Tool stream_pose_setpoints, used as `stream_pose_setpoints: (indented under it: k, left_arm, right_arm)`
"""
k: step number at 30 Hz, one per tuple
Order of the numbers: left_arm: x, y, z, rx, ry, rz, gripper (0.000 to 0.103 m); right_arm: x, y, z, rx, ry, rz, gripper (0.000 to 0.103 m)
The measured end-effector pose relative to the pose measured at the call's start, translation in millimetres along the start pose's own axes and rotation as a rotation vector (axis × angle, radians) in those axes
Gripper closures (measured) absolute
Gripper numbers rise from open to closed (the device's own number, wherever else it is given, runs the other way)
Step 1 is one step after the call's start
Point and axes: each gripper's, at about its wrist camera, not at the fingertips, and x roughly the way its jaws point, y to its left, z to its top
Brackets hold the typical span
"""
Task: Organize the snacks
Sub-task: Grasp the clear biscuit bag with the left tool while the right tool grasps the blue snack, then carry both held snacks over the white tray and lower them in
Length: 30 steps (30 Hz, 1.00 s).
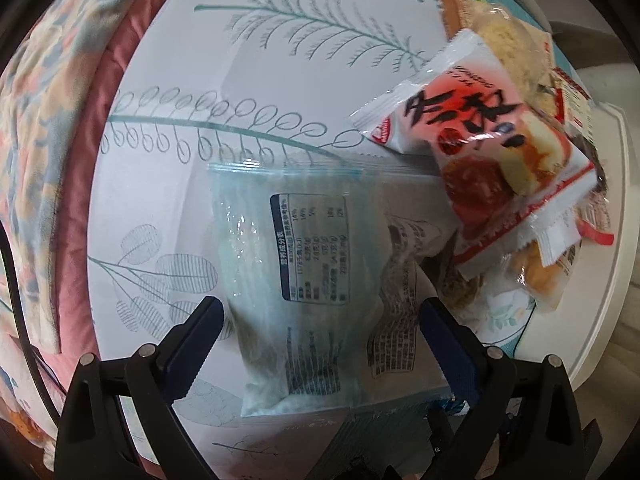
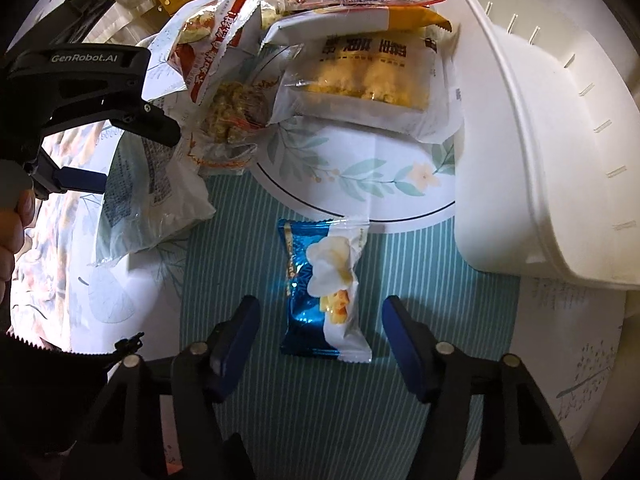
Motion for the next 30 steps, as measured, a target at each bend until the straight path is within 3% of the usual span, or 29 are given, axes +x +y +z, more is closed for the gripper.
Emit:
stream_pose_setpoints:
  k: [6,11,16,21,30]
  left_arm:
    - [9,11,8,-0.030,0.037,-0.031,0.013]
    - [16,21,19,-0.027,0.039,-0.048,0.015]
    - [17,27,8,-0.015,0.032,-0.053,0.021]
    - [10,45,-1,-0.027,0.043,-0.086,0.040]
    - [-3,67,-37,0.027,0.054,-0.040,0.057]
  right_arm:
    - [3,-2,-1,-0.009,0.020,-0.004,0.065]
    - [5,-3,1,-0.006,0.024,-0.020,0.069]
    - [13,4,6,0.017,0.035,-0.021,0.073]
    - [14,0,3,0.097,0.062,-0.001,0.076]
    - [-2,1,-14,0.218,0.050,0.030,0.076]
